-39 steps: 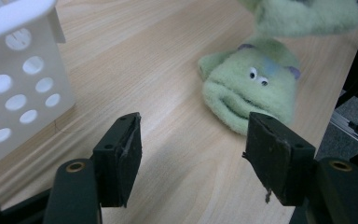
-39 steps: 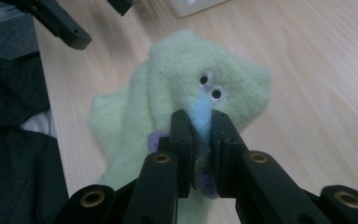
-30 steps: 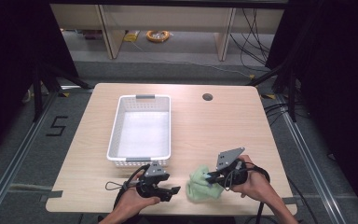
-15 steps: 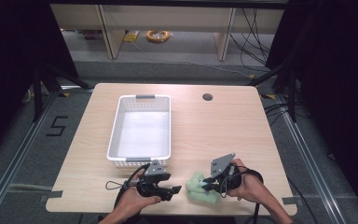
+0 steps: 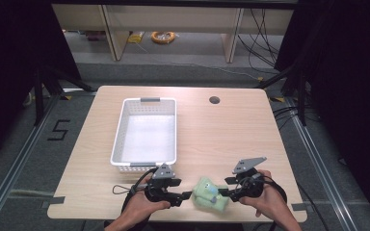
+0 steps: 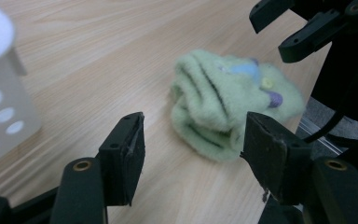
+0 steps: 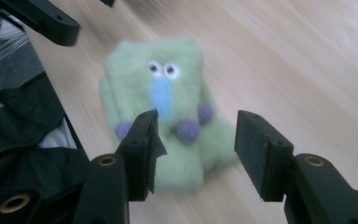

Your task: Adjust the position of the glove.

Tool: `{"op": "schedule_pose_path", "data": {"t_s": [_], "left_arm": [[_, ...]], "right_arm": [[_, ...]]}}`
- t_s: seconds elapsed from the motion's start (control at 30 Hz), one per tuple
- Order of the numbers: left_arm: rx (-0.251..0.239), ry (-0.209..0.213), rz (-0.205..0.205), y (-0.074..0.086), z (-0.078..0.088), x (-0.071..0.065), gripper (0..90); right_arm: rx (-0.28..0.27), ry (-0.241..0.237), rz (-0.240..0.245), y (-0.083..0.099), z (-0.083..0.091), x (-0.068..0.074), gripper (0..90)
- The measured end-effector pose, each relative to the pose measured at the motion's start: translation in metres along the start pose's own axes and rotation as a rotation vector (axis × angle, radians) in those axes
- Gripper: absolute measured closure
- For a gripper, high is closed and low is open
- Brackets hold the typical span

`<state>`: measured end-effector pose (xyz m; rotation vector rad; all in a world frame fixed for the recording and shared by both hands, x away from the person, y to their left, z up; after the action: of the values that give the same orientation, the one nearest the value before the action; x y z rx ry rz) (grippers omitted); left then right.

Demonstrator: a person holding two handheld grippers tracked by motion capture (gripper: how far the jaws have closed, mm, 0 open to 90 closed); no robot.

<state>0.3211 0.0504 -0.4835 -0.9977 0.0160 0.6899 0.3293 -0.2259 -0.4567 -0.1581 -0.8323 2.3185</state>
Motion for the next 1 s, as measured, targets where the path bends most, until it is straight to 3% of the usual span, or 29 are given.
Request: {"op": "schedule_pose_path", "data": {"t_s": [0.03,0.1,0.17,0.33,0.4,0.47,0.57,0.7,0.83,0.93,0.97,1.0], "left_arm": [[0.003,0.002,-0.007,-0.001,-0.001,-0.001,38.4],[0.007,0.011,-0.014,-0.004,-0.004,-0.005,39.0],[0.014,0.017,-0.018,-0.005,-0.007,-0.007,39.4],[0.040,0.038,-0.031,-0.007,-0.019,-0.010,40.2],[0.049,0.045,-0.032,-0.007,-0.025,-0.013,41.0],[0.072,0.051,-0.050,-0.006,-0.030,-0.013,42.6],[0.083,0.055,-0.065,-0.004,-0.036,-0.011,47.5],[0.057,0.060,-0.090,-0.004,-0.037,-0.013,60.1],[0.050,0.055,-0.103,-0.004,-0.034,-0.016,73.4],[0.042,0.047,-0.126,-0.004,-0.031,-0.020,76.4],[0.018,0.062,-0.109,-0.005,-0.030,-0.024,76.7],[0.031,0.057,-0.127,-0.006,-0.027,-0.024,76.8]], "right_arm": [[0.006,0.008,-0.040,0.004,0.002,0.001,51.9],[0.020,0.028,-0.075,0.012,0.005,0.000,54.2],[-0.014,0.036,-0.108,0.019,0.005,0.000,54.9],[-0.026,0.018,-0.138,0.029,-0.002,0.006,56.5],[-0.002,0.014,-0.152,0.032,-0.007,0.008,57.7],[0.025,0.016,-0.150,0.035,-0.013,0.006,59.9],[0.015,0.002,-0.144,0.036,-0.017,0.006,69.4],[0.008,-0.005,-0.123,0.036,-0.020,0.006,80.0],[0.011,-0.003,-0.101,0.032,-0.011,0.009,81.4],[-0.012,0.010,-0.079,0.025,-0.003,0.006,81.4],[-0.006,0.009,-0.079,0.023,-0.001,0.006,81.4],[-0.015,0.016,-0.074,0.019,0.001,0.006,81.5]]}}
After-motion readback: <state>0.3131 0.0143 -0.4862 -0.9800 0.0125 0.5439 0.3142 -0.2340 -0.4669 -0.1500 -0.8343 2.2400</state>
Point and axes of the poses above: each handheld gripper's, and its own axes: z roughly backward along the jaws, y roughly out of its underside, x roughly to its left, the point moved 1 cm from there along -z, roughly forward along the jaws, and after that the axes turned 3 degrees about y, right-handed, at the moved point
